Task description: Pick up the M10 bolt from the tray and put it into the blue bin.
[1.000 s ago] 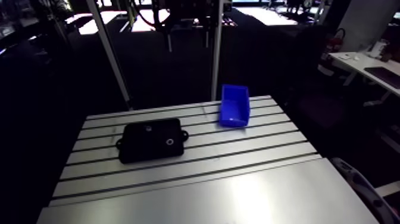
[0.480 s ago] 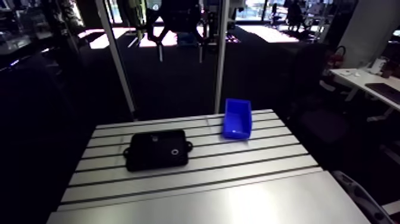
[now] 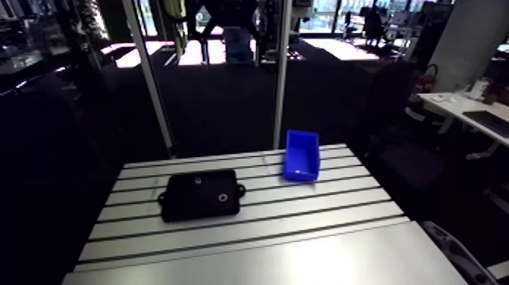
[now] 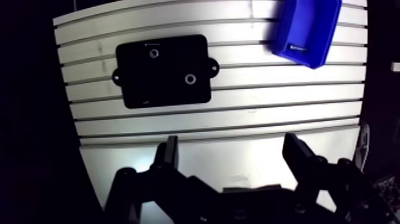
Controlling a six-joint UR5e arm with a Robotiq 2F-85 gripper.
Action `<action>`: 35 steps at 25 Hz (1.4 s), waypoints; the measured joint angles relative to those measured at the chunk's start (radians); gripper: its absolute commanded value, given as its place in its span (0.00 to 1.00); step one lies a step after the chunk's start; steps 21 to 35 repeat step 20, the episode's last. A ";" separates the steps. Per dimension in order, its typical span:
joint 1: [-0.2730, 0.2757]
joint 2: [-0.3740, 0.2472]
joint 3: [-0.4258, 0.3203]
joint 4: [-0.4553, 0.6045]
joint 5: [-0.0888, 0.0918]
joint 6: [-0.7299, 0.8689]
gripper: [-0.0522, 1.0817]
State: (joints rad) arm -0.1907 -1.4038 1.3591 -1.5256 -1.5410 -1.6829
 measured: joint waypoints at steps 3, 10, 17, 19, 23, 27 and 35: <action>-0.001 -0.007 -0.024 0.001 0.003 0.001 0.09; -0.002 -0.010 -0.048 0.004 0.003 0.000 0.09; -0.008 -0.010 -0.044 0.004 0.005 -0.001 0.09; -0.010 -0.010 -0.041 0.004 0.006 -0.001 0.09; -0.011 -0.010 -0.039 0.003 0.006 -0.001 0.09; -0.011 -0.010 -0.039 0.003 0.006 -0.001 0.09; -0.011 -0.010 -0.039 0.003 0.006 -0.001 0.09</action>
